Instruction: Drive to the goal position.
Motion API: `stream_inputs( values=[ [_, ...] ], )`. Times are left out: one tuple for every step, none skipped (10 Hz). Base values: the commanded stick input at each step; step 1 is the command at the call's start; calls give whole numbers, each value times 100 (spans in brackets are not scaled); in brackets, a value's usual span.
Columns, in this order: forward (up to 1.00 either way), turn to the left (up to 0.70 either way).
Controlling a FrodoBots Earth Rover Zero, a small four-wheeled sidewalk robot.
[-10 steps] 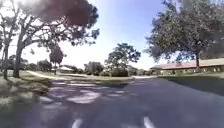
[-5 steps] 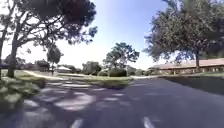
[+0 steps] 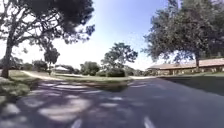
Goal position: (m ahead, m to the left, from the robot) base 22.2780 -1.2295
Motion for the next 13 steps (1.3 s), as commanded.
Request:
stream_inputs(
  values=[
    [70,-35],
    [70,-35],
    [70,-35],
    [70,-35],
    [70,-22],
    [70,-5],
    [70,0],
    [70,0],
    [70,0],
    [70,0],
    [70,0],
    [70,0],
    [70,0]
  ],
)
